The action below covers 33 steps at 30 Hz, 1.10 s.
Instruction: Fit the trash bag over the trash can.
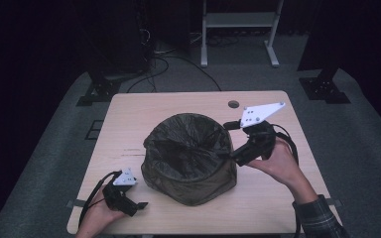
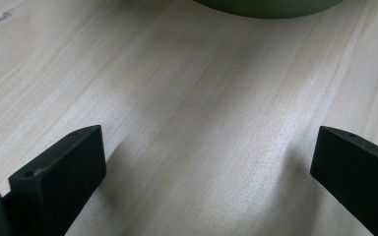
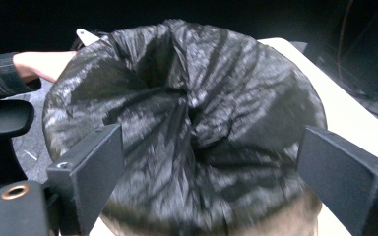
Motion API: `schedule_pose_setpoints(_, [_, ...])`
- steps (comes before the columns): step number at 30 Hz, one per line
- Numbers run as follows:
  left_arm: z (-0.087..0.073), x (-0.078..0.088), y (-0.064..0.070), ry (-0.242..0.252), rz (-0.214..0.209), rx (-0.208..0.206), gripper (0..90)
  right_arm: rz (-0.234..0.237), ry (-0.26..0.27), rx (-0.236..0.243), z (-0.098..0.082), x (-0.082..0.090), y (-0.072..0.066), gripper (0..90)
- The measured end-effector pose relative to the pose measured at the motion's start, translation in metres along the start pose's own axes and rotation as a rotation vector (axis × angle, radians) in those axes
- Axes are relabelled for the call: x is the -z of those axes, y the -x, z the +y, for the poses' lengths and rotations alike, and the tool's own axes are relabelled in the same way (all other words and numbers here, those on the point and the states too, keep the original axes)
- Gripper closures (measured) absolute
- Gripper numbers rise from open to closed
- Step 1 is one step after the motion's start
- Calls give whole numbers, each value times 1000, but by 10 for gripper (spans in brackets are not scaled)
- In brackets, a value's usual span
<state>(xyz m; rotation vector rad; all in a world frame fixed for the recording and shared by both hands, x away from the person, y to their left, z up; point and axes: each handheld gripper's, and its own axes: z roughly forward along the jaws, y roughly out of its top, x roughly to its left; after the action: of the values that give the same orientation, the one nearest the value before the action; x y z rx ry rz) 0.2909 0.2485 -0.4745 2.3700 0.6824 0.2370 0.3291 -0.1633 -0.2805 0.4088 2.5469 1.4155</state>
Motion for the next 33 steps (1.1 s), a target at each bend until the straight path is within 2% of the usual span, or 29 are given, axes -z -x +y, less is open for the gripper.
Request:
schedule_pose_setpoints(6, [-6,-1,3,52,25,1,0,41,-69,34,15,-19,-1,97])
schedule_pose_setpoints(8, [-11,-3,4,104,23,0,0,54,-103,39,18,-27,-1,97])
schedule_pose_setpoints(13, [-11,-3,5,103,32,8,0,89,-213,35,22,-50,4,98])
schedule_pose_setpoints(15, [-11,-3,6,103,33,9,0,89,-256,41,21,-61,4,98])
schedule_pose_setpoints(20, [-11,-3,6,102,33,10,0,102,-328,36,18,-77,4,99])
schedule_pose_setpoints(25, [-11,-3,6,103,30,9,0,100,-379,45,21,-81,3,102])
schedule_pose_setpoints(26, [-11,-3,6,103,30,9,0,98,-412,54,21,-83,2,100])
schedule_pose_setpoints(27, [-10,-3,6,103,30,9,0,97,-421,60,22,-84,2,100])
schedule_pose_setpoints(33, [-10,-3,7,103,28,8,0,87,-533,52,22,-87,0,100])
